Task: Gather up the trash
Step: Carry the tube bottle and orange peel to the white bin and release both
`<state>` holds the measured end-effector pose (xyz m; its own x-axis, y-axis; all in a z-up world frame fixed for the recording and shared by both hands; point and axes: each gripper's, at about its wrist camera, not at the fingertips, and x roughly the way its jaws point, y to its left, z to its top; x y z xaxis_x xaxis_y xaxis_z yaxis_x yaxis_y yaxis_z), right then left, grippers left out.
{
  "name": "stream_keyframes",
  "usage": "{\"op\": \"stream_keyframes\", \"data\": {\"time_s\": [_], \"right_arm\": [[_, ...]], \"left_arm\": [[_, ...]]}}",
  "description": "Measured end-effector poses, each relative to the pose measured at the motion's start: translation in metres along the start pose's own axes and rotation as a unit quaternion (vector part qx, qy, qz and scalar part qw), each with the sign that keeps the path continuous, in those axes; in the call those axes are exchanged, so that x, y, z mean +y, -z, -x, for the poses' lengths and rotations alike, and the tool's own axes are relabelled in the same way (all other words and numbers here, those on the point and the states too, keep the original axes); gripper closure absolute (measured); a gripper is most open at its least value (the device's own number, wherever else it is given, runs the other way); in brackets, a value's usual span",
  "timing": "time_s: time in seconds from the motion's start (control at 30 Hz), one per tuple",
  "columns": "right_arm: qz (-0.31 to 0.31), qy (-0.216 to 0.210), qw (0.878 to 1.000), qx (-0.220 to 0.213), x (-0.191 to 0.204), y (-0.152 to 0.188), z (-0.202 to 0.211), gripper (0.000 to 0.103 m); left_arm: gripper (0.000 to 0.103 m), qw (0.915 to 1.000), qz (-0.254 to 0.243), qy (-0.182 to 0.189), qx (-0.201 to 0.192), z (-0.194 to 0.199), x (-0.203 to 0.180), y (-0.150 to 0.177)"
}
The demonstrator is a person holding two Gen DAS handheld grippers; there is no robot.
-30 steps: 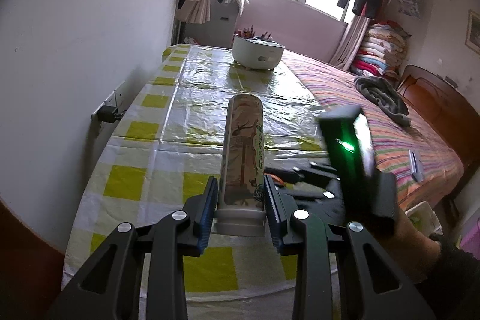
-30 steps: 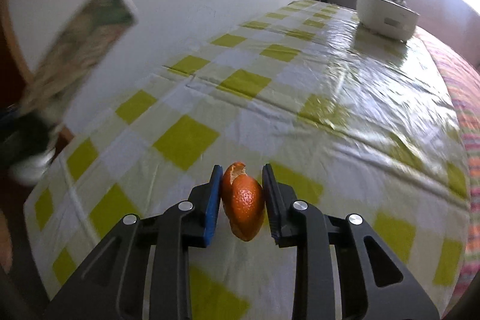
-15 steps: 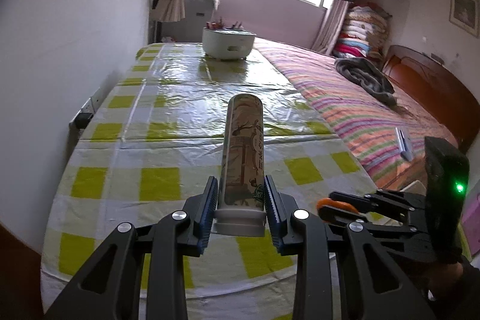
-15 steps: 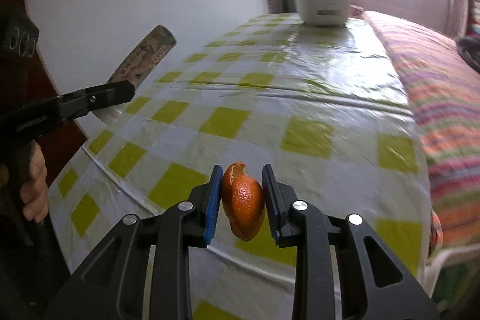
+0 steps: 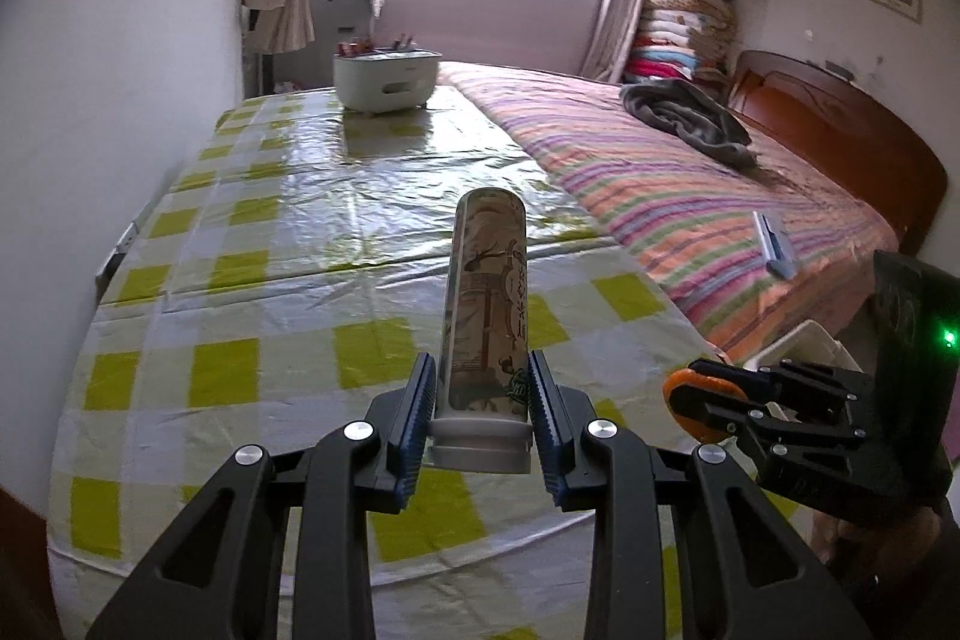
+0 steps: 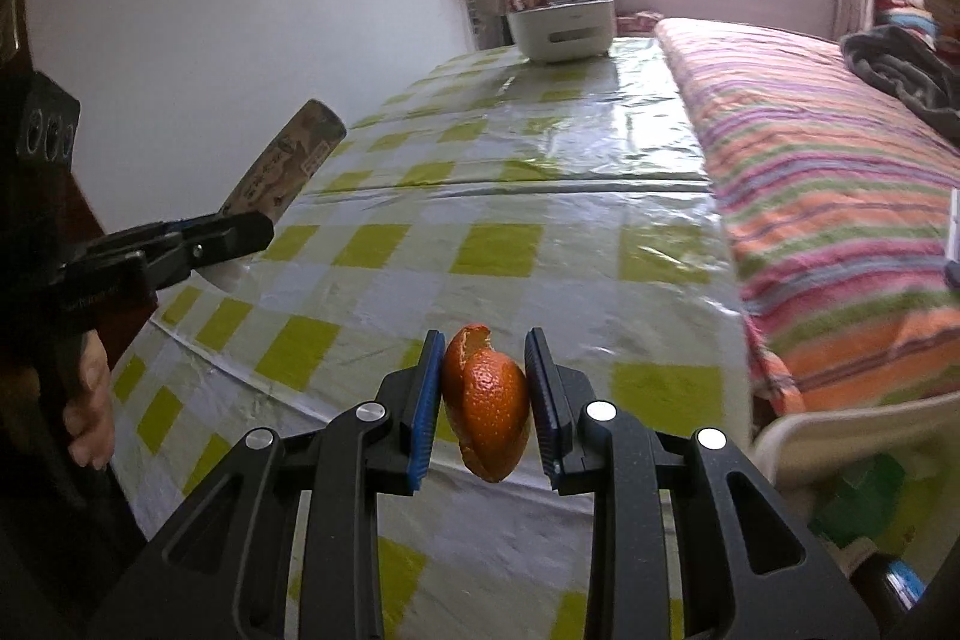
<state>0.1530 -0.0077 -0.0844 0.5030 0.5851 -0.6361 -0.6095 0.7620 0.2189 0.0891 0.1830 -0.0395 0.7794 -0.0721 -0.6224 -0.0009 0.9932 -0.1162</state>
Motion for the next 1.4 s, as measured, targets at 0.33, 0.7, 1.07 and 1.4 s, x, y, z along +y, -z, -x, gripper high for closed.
{"op": "stream_keyframes", "data": {"time_s": [0.33, 0.7, 1.07, 1.4], "right_arm": [[-0.042, 0.024, 0.998, -0.037, -0.031, 0.007, 0.041, 0.076], [-0.074, 0.069, 0.992, -0.075, -0.066, 0.027, 0.09, 0.075], [-0.145, 0.163, 0.972, -0.086, -0.127, 0.065, 0.123, 0.045], [-0.234, 0.184, 0.939, -0.17, -0.161, 0.076, 0.165, 0.032]], "left_arm": [[0.073, 0.9993, -0.028, 0.023, 0.008, -0.005, -0.039, 0.006], [0.073, 0.9966, -0.064, 0.047, 0.022, -0.008, -0.089, 0.019], [0.073, 0.9918, -0.09, 0.085, 0.031, -0.008, -0.14, 0.025], [0.073, 0.985, -0.125, 0.109, 0.047, -0.017, -0.19, 0.029]]}}
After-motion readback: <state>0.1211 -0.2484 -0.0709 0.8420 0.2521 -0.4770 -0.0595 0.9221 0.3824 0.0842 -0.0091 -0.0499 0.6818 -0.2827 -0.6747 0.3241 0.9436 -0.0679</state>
